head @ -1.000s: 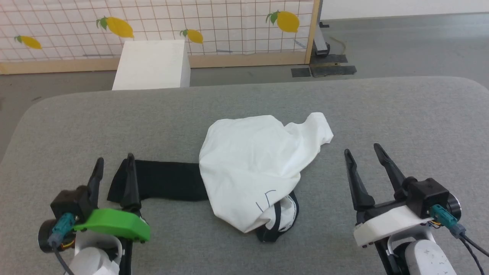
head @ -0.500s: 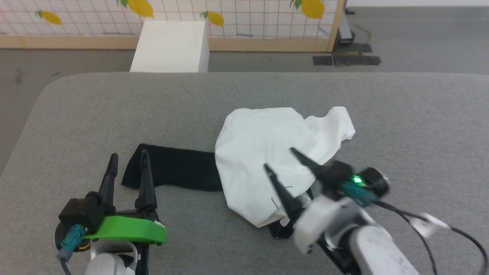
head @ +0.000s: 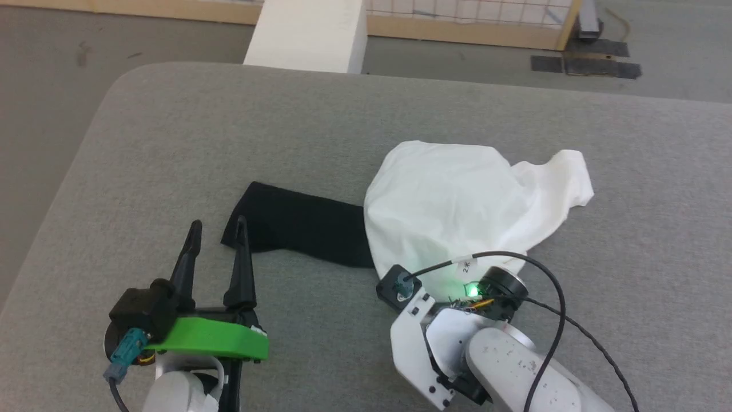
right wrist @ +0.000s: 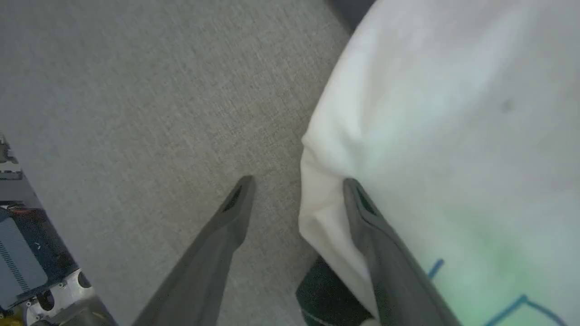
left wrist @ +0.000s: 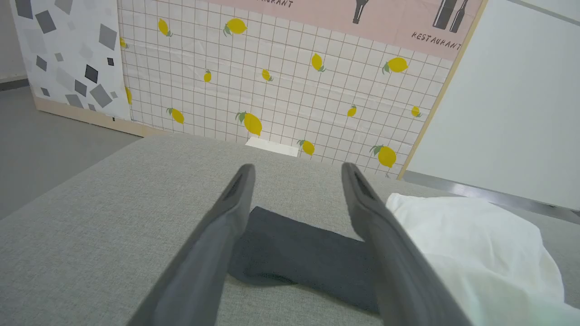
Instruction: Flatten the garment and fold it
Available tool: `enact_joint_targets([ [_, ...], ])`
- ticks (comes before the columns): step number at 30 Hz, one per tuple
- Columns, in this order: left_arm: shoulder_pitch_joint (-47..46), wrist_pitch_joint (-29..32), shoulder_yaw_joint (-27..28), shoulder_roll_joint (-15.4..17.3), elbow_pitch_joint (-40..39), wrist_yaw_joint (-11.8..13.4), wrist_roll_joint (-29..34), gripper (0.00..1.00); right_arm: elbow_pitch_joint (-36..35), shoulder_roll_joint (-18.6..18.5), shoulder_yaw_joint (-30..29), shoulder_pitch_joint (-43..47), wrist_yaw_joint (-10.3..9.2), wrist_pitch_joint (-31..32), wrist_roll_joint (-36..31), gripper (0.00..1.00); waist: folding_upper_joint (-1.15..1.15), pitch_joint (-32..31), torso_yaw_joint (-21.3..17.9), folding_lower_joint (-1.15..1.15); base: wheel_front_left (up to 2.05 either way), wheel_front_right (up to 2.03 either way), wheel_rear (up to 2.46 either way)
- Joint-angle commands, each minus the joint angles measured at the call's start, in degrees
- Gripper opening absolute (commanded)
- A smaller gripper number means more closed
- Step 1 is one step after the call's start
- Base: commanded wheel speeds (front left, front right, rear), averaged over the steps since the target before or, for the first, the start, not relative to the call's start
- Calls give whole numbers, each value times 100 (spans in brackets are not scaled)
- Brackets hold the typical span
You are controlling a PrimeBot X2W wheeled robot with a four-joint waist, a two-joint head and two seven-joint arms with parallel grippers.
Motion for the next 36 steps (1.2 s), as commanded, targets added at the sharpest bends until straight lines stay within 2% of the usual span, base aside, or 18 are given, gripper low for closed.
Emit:
enact_joint_targets([
  [1,-105,-27,-34,-22,22,10,-57,100,83,-28,12,-33,-9,67,-51,100,0,73,145,0,0,0,0],
  [2,-106,-27,-60,-23,29,25,-79,100,151,-42,23,-33,-9,115,-70,65,0,70,162,0,0,0,0],
  [3,-104,-27,-80,-23,37,38,-94,100,192,-51,42,-35,-9,131,-76,21,0,64,172,0,0,0,0],
  [4,-96,-27,-102,-23,46,54,-109,100,211,-57,48,-41,-9,90,-66,0,0,49,178,0,0,0,0],
  [8,-30,-27,-102,-24,55,107,-101,100,50,-23,-173,-73,-9,-370,84,0,0,-51,90,0,0,0,0],
  [11,20,-27,-61,-24,71,119,-56,100,-313,22,-572,-71,-9,-813,232,0,0,-150,-31,0,0,0,0],
  [15,41,-27,22,-24,61,80,30,100,-1036,58,-1527,39,-9,-1220,247,0,0,-244,-224,0,0,0,0],
  [21,46,-27,73,-24,16,58,105,100,-2015,89,-3430,656,-9,-1467,4,0,0,-269,-475,0,0,0,0],
  [24,30,-27,83,-24,-3,55,110,100,-2277,98,-3977,976,-9,-1671,-84,0,0,-240,-531,0,0,0,0],
  [25,19,-27,84,-24,-9,48,111,100,-2344,99,-3990,1087,-9,-1758,-81,7,0,-221,-542,0,0,0,0],
  [26,9,-27,86,-24,-10,41,113,100,-2389,100,-3909,1172,-9,-1817,-60,62,0,-211,-548,0,0,0,0],
  [27,-1,-27,81,-24,-11,37,115,100,-2442,101,-3749,1257,-9,-1891,1,100,0,-197,-552,0,0,0,0],
  [32,-66,-27,24,-24,-8,26,95,100,-2535,102,-2542,1435,-9,-2070,195,100,0,-107,-481,0,0,0,0],
  [36,-136,-27,-21,-25,-9,34,35,100,-2220,103,-1417,1296,-9,-1956,239,100,0,20,-341,0,0,0,0],
])
